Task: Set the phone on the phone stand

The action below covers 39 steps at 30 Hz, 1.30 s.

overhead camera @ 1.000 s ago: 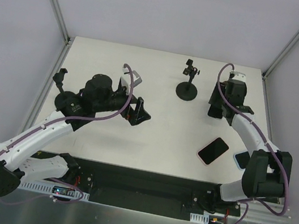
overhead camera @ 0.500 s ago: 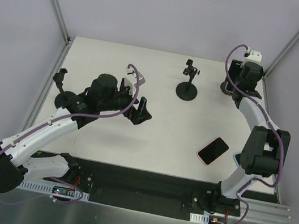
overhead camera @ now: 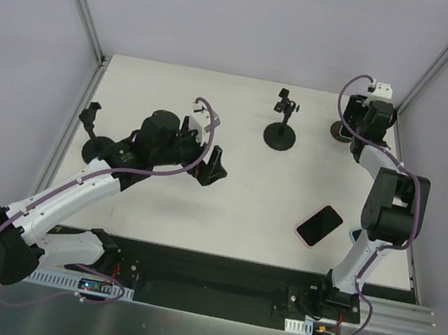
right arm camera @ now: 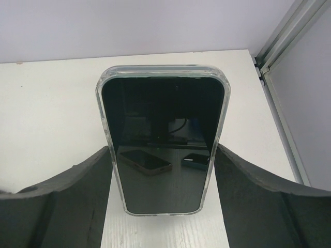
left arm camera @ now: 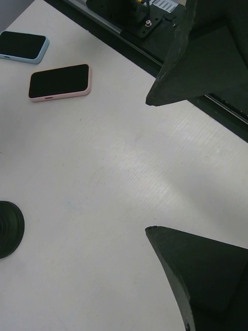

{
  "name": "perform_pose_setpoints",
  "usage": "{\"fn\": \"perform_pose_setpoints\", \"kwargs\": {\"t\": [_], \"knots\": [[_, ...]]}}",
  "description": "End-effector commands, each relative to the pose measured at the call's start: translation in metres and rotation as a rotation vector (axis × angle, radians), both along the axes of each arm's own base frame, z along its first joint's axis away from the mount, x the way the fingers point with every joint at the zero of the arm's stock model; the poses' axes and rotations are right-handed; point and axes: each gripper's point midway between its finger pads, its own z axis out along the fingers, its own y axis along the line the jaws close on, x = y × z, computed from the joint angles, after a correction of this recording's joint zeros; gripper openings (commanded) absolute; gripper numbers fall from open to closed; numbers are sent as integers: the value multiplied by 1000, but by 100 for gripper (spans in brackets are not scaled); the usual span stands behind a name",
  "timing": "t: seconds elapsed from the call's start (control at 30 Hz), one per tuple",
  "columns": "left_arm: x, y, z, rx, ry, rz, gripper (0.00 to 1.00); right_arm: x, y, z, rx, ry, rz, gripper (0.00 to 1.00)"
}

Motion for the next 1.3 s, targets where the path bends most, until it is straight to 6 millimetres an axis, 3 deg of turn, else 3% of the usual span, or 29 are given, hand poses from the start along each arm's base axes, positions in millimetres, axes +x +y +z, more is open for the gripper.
{"fn": "perform_pose_setpoints", "kwargs": {"t": [0.0, 0.53, 1.27], "knots": [[8, -1, 1, 12, -33, 7, 99, 28, -4, 65, 1, -231, 32, 0], [14, 1, -5, 29, -27, 18, 99, 47, -8, 51, 10, -234, 54, 0], [15, 1, -5, 23, -24, 15, 99, 36, -10, 17, 44, -179, 73, 0]]}}
